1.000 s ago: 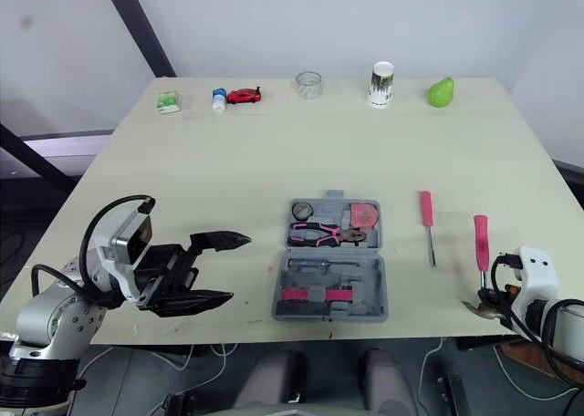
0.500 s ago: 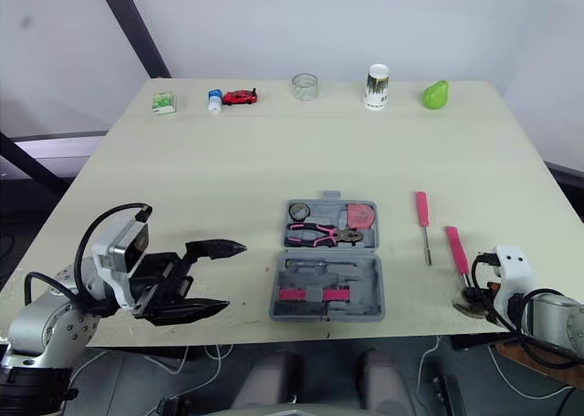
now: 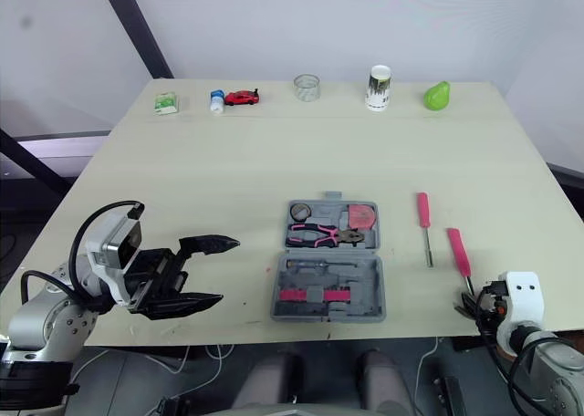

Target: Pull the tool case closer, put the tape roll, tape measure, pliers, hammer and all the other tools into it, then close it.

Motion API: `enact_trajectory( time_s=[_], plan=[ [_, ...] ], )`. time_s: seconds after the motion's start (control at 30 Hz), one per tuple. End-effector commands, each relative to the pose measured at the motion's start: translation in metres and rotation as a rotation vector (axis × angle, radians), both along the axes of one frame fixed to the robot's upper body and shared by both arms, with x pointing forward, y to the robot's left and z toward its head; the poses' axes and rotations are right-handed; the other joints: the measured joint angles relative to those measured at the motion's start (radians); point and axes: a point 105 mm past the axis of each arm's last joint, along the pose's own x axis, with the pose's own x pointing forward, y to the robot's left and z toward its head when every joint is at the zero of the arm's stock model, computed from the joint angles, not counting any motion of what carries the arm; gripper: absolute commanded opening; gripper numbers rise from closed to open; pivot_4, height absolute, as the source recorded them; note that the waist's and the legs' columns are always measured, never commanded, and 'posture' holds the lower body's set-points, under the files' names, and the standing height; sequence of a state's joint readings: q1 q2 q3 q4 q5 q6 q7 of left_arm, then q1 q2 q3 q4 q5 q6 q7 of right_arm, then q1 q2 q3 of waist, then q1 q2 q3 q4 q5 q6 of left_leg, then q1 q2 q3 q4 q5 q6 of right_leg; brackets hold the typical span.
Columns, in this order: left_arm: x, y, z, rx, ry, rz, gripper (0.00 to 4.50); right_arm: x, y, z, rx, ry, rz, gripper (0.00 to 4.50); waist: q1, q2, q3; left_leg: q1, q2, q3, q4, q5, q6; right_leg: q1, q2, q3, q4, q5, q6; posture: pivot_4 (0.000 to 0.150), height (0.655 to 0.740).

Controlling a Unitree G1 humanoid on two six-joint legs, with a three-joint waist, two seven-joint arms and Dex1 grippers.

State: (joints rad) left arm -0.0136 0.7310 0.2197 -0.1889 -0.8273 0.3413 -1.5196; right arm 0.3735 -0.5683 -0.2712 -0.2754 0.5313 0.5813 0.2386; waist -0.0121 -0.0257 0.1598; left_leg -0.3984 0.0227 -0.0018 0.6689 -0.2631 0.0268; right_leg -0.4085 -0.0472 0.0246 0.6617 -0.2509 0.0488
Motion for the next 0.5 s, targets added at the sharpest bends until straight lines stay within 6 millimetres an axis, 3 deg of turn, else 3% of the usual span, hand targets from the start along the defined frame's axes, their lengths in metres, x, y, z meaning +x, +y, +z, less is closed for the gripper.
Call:
enact_trajectory(
  time_s=[0.03,0.3,0.43,0.5],
  plan=[
    [-0.002,-0.002,0.003,-0.006,-0.029,-0.027,4.50,0.001,0.000,-0.004,-0.031,-0.034,0.010,3.43,-0.001,0.000,0.000,0.000,0.000,0.000,0.000,0.000,0.000,0.000,0.000,0.000,0.000,0.000,0.000,0.150,0.7400],
    [-0.001,-0.002,0.003,-0.004,-0.033,-0.025,4.50,0.012,0.015,-0.013,-0.014,-0.059,0.044,3.43,-0.006,-0.002,-0.002,0.001,0.001,0.000,0.000,0.000,0.000,0.000,0.000,0.000,0.000,0.000,-0.001,0.150,0.7400],
    [-0.002,-0.002,0.004,-0.007,-0.034,-0.023,4.50,0.012,0.020,-0.020,-0.012,-0.048,0.067,1.71,-0.005,-0.003,-0.002,0.001,0.001,0.000,0.000,0.000,0.000,0.000,0.000,0.001,0.000,0.000,-0.001,0.150,0.7400],
    [-0.003,-0.002,0.004,-0.008,-0.035,-0.023,4.50,0.012,0.021,-0.022,-0.012,-0.045,0.075,0.64,-0.005,-0.003,-0.002,0.001,0.001,0.001,0.000,0.000,0.000,0.000,0.000,0.001,0.000,0.000,-0.001,0.150,0.7400]
  ],
)
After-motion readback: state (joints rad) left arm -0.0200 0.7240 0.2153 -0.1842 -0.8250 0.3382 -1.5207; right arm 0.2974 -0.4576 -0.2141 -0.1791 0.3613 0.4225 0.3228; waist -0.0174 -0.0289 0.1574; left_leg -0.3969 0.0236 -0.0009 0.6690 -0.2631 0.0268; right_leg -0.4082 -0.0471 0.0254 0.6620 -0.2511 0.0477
